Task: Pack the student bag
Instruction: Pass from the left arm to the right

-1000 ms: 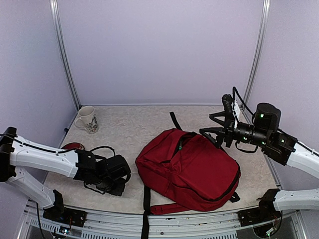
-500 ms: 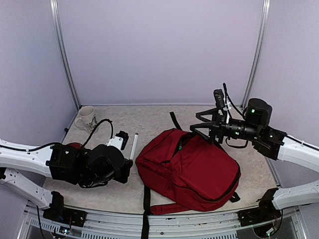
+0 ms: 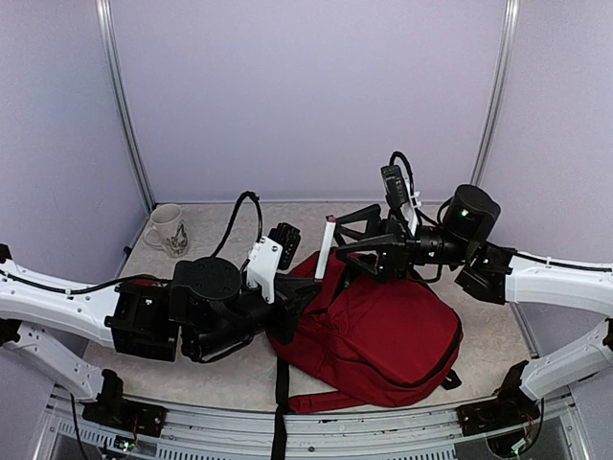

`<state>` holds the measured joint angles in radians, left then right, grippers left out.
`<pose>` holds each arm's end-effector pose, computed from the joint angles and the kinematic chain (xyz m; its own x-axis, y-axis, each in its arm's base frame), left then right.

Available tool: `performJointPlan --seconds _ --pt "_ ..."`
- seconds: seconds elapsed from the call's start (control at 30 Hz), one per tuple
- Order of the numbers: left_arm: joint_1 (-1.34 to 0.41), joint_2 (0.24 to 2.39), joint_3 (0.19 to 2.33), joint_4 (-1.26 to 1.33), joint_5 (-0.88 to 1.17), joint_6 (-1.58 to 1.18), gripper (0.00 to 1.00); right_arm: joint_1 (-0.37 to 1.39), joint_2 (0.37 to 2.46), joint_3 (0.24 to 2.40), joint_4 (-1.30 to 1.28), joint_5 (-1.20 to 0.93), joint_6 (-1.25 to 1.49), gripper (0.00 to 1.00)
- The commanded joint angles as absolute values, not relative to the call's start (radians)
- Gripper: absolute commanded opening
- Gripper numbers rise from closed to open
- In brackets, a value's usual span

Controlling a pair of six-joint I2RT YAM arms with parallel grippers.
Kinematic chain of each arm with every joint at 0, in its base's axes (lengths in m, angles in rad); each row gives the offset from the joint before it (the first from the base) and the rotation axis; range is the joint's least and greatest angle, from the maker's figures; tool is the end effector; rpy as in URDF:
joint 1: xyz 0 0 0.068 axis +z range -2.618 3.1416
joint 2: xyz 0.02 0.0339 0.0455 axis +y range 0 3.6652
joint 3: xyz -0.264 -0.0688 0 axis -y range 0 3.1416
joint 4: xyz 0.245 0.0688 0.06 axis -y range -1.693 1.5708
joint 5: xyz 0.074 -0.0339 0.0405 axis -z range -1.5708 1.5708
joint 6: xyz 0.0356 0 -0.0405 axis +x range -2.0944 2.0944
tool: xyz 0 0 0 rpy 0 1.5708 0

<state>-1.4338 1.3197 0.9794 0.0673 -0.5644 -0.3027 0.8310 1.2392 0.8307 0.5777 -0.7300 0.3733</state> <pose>0.0606 -0.3001 0.3159 -0.2637 0.0684 -0.9622 0.7208 0.6768 -0.1494 0.1725 0.2242 0.3378 -0.2566 0.1219 -0.9588 -0.9665 -0.0297 0.2549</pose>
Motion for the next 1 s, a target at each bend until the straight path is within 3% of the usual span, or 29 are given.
performJointPlan --seconds 0.0,0.1,0.23,0.47,0.5,0.57,0.6,0.63,0.7,0.8,0.87,0.97 --pt "-1.457 1.344 1.012 0.154 -0.53 -0.234 0.0 0.841 1.282 0.871 0.673 -0.797 0.435 0.68" --pt "-1.457 1.349 1.011 0.156 -0.511 -0.235 0.0 0.843 1.272 0.866 0.679 -0.804 0.425 0.31" --pt "-1.457 1.361 1.02 0.14 -0.495 -0.24 0.0 0.843 1.244 0.853 0.65 -0.795 0.397 0.01" --pt "-1.457 1.375 1.043 0.119 -0.483 -0.232 0.0 0.838 1.21 0.842 0.573 -0.782 0.369 0.0" --pt "-1.455 1.376 1.042 0.114 -0.488 -0.236 0.07 0.833 1.201 0.844 0.539 -0.767 0.356 0.0" --pt "-1.444 1.375 1.038 0.082 -0.501 -0.262 0.6 0.815 1.171 0.848 0.444 -0.717 0.302 0.0" --pt "-1.43 1.374 1.033 0.064 -0.501 -0.287 0.76 0.804 1.146 0.846 0.39 -0.677 0.266 0.0" --pt "-1.405 1.378 1.03 0.037 -0.497 -0.32 0.83 0.789 1.12 0.835 0.346 -0.633 0.222 0.0" --pt "-1.327 1.401 1.032 -0.05 -0.455 -0.427 0.87 0.762 1.057 0.774 0.333 -0.534 0.145 0.0" --pt "-1.21 1.453 1.025 -0.128 -0.365 -0.527 0.87 0.746 0.998 0.612 0.51 -0.417 0.013 0.0" --pt "-1.159 1.487 1.018 -0.123 -0.315 -0.531 0.85 0.745 1.028 0.513 0.739 -0.417 -0.112 0.0" --pt "-1.14 1.528 1.022 -0.104 -0.277 -0.5 0.83 0.742 1.137 0.5 0.86 -0.471 -0.273 0.0"
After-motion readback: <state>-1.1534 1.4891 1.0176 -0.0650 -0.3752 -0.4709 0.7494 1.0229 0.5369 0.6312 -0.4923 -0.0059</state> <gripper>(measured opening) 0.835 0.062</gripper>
